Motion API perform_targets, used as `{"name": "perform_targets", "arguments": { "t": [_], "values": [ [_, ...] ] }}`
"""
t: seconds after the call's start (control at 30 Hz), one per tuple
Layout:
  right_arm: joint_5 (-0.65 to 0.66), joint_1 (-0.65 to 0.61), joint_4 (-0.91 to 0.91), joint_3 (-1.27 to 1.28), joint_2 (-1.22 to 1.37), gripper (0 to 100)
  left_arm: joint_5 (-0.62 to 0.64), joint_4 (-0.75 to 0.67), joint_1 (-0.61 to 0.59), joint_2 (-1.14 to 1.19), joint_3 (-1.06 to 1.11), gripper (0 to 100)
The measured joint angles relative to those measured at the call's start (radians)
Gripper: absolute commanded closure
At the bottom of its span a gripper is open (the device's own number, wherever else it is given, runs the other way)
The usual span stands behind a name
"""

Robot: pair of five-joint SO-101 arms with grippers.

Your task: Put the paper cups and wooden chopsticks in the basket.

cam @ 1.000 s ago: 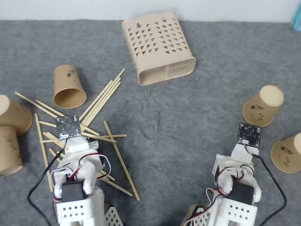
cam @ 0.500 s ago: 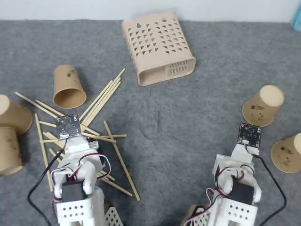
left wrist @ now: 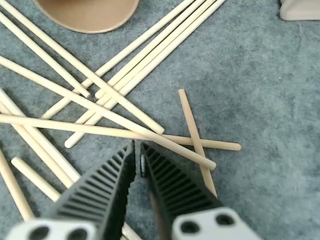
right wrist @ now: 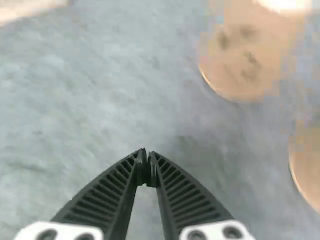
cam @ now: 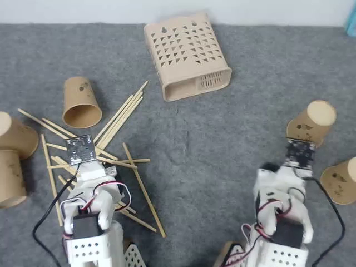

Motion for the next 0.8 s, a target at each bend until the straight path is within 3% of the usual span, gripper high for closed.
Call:
{"name": "perform_targets", "arguments": {
  "t": [0.17,0.43,0.67,0.8],
  "values": [
    [0.0,-0.153,-0.172,0.13,0.0,99.1,0.0,0.0,0.0,0.0,0.0,99],
    [-0.002,-0.233,-0.37,0.163,0.002,99.1,0.0,0.0,0.0,0.0,0.0,99],
    [-0.003,-0.377,-0.367,0.163,0.002,98.8,0.0,0.0,0.0,0.0,0.0,99],
    [-0.003,-0.362,-0.327,0.163,0.002,86.2,0.0,0.0,0.0,0.0,0.0,99]
  ]
}}
